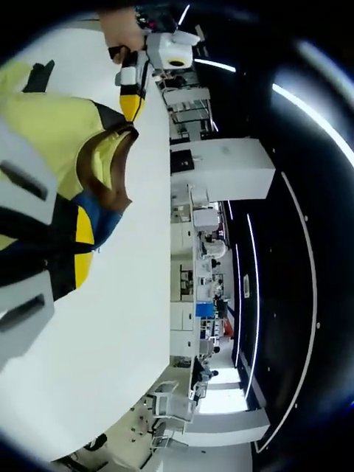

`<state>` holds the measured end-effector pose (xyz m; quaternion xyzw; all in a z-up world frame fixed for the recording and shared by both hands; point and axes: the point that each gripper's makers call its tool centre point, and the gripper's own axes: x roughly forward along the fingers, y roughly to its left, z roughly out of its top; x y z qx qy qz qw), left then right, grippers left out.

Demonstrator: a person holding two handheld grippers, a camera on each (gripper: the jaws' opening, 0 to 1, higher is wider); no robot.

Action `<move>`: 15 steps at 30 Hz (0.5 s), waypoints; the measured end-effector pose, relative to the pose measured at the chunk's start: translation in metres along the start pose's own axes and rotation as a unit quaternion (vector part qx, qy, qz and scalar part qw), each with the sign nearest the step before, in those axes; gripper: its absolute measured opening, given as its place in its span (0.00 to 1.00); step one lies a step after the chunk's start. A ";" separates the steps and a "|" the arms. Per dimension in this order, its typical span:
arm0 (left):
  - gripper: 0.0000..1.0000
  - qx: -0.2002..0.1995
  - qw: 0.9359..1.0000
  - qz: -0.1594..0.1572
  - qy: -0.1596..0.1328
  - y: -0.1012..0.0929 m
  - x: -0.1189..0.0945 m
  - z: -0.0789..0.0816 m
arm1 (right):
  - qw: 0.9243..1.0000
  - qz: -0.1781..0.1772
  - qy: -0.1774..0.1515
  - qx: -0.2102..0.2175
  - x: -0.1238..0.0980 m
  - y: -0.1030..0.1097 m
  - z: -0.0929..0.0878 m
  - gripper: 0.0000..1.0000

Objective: Fold the garment on the visible template until the final outline fits inside the template.

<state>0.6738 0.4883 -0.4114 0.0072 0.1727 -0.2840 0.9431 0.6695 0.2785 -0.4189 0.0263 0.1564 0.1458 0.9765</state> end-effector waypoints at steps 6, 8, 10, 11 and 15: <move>0.00 0.033 0.998 0.026 0.044 0.013 0.030 -0.032 | 0.999 -0.005 0.025 0.043 0.025 -0.010 -0.025 0.00; 0.00 0.036 0.998 0.027 0.048 0.014 0.038 -0.039 | 0.999 -0.004 0.035 0.040 0.034 -0.013 -0.033 0.00; 0.00 0.047 0.997 0.029 0.056 0.016 0.045 -0.046 | 0.998 -0.005 0.042 0.040 0.039 -0.016 -0.039 0.00; 0.00 0.047 0.997 0.029 0.062 0.017 0.049 -0.051 | 0.998 -0.007 0.048 0.035 0.040 -0.017 -0.044 0.00; 0.00 0.069 0.994 0.028 0.077 0.019 0.060 -0.060 | 0.997 -0.027 0.076 -0.005 0.046 -0.024 -0.063 0.00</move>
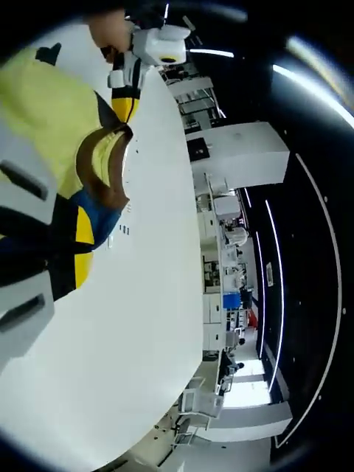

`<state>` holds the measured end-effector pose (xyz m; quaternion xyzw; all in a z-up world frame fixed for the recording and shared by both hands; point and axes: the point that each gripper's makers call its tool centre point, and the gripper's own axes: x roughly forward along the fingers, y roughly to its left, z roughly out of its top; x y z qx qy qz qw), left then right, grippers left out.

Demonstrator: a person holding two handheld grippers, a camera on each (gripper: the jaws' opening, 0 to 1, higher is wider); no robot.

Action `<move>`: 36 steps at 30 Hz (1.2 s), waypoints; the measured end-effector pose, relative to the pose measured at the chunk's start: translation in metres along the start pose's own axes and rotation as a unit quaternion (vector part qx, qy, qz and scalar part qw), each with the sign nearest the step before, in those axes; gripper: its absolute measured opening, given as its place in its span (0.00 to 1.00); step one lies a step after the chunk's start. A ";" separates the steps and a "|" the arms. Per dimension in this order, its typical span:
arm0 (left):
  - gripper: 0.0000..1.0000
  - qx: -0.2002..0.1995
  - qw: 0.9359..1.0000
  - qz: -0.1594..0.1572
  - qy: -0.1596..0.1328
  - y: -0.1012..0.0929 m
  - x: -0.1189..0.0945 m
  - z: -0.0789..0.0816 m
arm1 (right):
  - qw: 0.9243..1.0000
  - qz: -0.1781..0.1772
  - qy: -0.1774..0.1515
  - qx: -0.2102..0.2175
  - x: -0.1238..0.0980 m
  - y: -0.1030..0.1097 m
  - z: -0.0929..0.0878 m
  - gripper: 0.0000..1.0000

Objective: Fold the garment on the visible template until the final outline fits inside the template.

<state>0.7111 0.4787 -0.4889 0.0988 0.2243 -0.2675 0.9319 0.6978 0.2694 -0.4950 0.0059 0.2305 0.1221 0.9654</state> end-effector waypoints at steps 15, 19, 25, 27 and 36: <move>0.00 0.030 0.999 0.004 0.026 0.001 0.015 -0.015 | 0.999 -0.001 0.031 -0.008 0.012 0.000 -0.022 0.00; 0.00 0.084 0.995 0.040 0.030 0.016 0.000 -0.009 | 0.998 0.008 0.012 -0.058 0.006 0.005 -0.013 0.04; 0.17 0.034 0.999 0.042 0.007 0.026 -0.022 0.003 | 0.998 0.035 0.008 -0.058 -0.005 0.016 -0.009 0.23; 0.19 0.011 0.999 0.030 -0.010 0.025 -0.030 0.009 | 0.997 0.047 0.007 -0.053 -0.014 0.020 -0.005 0.28; 0.30 0.000 0.998 0.001 -0.057 0.014 -0.074 0.037 | 0.996 0.066 0.037 -0.051 -0.052 0.021 -0.001 0.50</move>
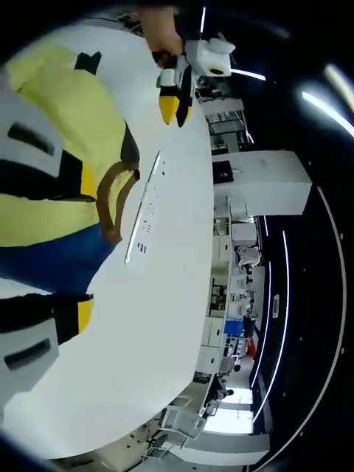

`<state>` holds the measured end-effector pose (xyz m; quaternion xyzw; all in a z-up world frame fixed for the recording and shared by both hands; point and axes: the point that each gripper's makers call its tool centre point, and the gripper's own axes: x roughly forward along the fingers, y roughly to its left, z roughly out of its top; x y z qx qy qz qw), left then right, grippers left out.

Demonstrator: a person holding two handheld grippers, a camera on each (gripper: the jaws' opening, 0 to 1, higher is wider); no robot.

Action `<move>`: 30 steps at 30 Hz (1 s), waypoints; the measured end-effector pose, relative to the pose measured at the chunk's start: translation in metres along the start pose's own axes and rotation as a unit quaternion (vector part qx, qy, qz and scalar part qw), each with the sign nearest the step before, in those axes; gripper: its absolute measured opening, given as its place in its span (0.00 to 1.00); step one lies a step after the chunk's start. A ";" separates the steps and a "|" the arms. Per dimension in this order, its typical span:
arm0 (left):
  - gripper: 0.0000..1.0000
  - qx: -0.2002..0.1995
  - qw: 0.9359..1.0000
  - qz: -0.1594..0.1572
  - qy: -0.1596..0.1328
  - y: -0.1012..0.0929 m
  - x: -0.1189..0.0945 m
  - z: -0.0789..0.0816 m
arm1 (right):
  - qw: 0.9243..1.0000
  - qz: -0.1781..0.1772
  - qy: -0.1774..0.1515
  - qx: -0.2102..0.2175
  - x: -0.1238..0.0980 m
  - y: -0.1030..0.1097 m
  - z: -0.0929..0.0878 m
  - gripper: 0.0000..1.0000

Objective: Fold the garment on the visible template until the final outline fits inside the template.

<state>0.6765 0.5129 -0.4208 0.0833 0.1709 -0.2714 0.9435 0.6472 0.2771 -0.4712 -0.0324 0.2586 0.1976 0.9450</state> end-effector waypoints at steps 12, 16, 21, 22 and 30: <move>0.42 0.021 0.998 -0.045 -0.024 -0.040 -0.049 0.019 | 0.998 0.009 0.034 -0.045 -0.049 0.016 -0.016 0.55; 0.44 0.027 0.998 -0.058 -0.019 -0.052 -0.063 0.011 | 0.998 0.015 0.039 -0.040 -0.058 0.017 -0.022 0.55; 0.45 0.038 0.997 -0.070 -0.006 -0.063 -0.076 -0.003 | 0.998 0.017 0.044 -0.036 -0.068 0.018 -0.030 0.56; 0.45 0.041 0.997 -0.073 -0.003 -0.066 -0.079 -0.007 | 0.998 0.017 0.045 -0.035 -0.070 0.018 -0.033 0.56; 0.42 0.046 0.995 -0.084 0.033 -0.075 -0.093 -0.042 | 0.998 0.022 0.056 -0.010 -0.077 0.019 -0.048 0.53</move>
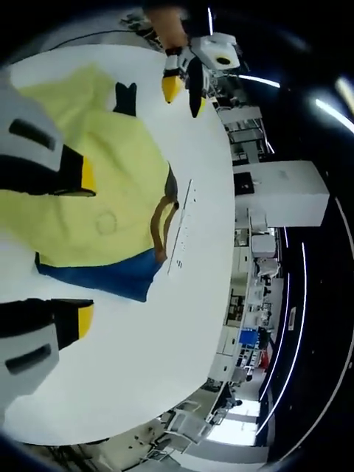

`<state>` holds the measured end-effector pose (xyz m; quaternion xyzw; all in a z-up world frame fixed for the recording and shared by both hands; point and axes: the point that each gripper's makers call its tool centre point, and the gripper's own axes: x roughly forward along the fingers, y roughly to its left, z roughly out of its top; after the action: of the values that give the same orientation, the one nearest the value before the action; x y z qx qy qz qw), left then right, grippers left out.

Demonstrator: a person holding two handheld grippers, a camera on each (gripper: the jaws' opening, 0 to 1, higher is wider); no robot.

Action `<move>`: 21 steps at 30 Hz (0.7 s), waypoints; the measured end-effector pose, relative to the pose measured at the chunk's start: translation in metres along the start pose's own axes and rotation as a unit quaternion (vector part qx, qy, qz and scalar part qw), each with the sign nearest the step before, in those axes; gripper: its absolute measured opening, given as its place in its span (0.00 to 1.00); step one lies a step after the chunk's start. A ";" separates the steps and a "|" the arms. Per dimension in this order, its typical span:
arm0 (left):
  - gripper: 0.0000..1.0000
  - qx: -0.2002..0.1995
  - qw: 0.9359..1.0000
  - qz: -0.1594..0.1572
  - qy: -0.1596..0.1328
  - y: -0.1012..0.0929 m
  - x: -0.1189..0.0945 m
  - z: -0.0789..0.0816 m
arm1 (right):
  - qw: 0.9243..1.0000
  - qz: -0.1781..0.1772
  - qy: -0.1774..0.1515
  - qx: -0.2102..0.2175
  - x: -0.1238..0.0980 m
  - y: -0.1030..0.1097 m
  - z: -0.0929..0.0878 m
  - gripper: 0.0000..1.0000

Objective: Fold the garment on the visible template until the final outline fits inside the template.

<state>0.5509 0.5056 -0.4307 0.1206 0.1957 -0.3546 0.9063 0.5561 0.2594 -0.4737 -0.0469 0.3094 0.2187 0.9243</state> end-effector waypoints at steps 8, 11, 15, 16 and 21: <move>0.38 -0.004 1.000 -0.003 0.027 -0.009 -0.004 -0.031 | 1.000 -0.001 0.009 0.014 -0.002 0.002 -0.018 0.52; 0.36 -0.017 0.999 -0.008 0.039 -0.015 -0.002 -0.042 | 1.000 0.001 0.006 0.022 -0.002 0.005 -0.021 0.51; 0.33 -0.024 0.998 -0.016 0.052 -0.026 0.003 -0.056 | 1.000 -0.010 0.013 0.017 0.000 0.005 -0.029 0.49; 0.32 -0.021 0.998 -0.017 0.059 -0.029 0.006 -0.060 | 1.000 -0.015 0.016 0.020 0.001 0.005 -0.033 0.47; 0.26 -0.028 0.996 -0.028 0.079 -0.045 0.014 -0.073 | 0.998 -0.048 0.033 0.025 0.003 -0.002 -0.049 0.40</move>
<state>0.5097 0.4914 -0.5052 0.1174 0.2794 -0.3640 0.8807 0.5319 0.2481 -0.5155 -0.0455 0.3429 0.1648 0.9237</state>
